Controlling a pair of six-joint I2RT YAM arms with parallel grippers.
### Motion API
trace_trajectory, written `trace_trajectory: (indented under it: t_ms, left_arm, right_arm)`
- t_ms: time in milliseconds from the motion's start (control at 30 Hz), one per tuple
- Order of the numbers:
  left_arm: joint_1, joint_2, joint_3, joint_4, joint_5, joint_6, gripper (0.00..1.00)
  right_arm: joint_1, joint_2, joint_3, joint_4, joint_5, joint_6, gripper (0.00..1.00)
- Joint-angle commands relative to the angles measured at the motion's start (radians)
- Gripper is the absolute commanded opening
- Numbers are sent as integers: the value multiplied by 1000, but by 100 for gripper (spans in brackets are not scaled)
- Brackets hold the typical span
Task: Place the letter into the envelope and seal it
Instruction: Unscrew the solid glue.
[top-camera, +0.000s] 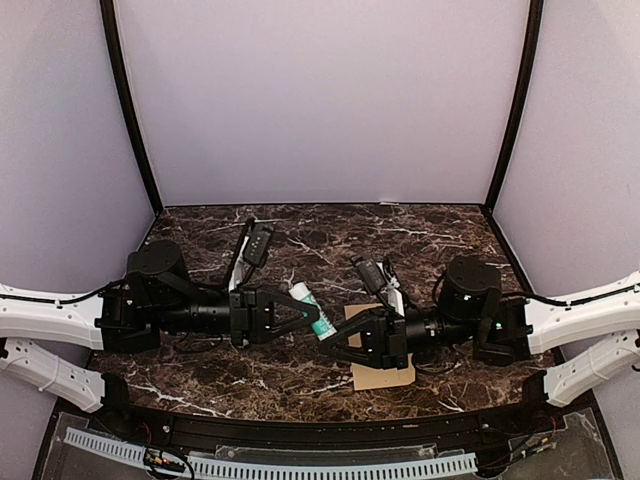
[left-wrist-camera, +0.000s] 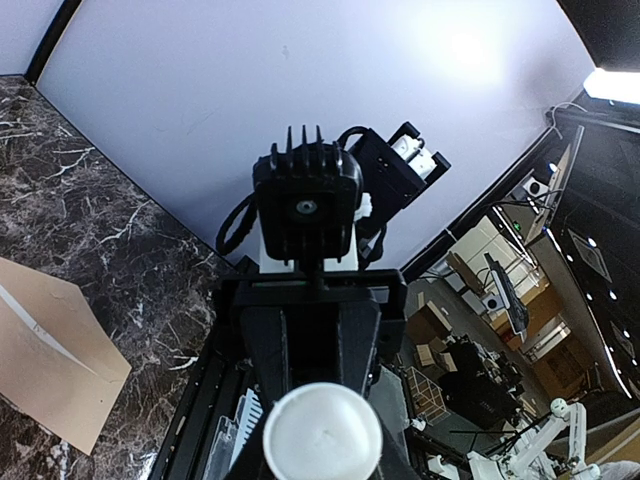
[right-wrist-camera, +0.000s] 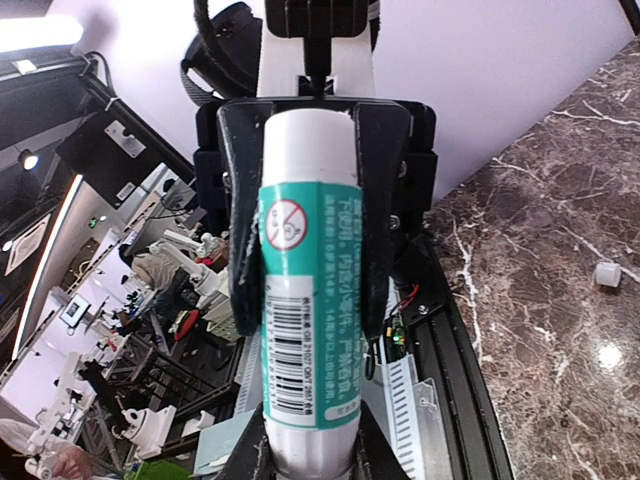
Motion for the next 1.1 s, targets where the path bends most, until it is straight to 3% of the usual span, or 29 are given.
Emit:
trace_trajectory:
  t_ms: [0,167,233,367,500,667,800,1067]
  left_arm:
    - [-8,-9,-18,83,115,38,0]
    - [-8,-6,-29,97,47,19,0]
    - [-8,-17,-31,55,-53,-7,0]
    - [-7,-56,-16,-95,-243,-48,0]
    - [-2,-96,-12,-166,-289,-74,0]
    - [13,-83,23,-213,-249,-87,0]
    - [20,-38,53,-226,-202,-86,0]
    - [33,17,75,-197,-121,-74,0]
  right_arm:
    - [-27,18,-20,179,-78,74,4]
    - [-27,19,-30,180,-98,64,10]
    - [-27,-2,-29,131,-75,37,23]
    - [-5,-56,19,-133,97,-59,49]
    - [43,-79,50,-276,270,-114,62]
    - [75,-61,88,-306,381,-142,64]
    - [108,-28,146,-331,472,-165,50]
    - [126,10,186,-403,589,-166,52]
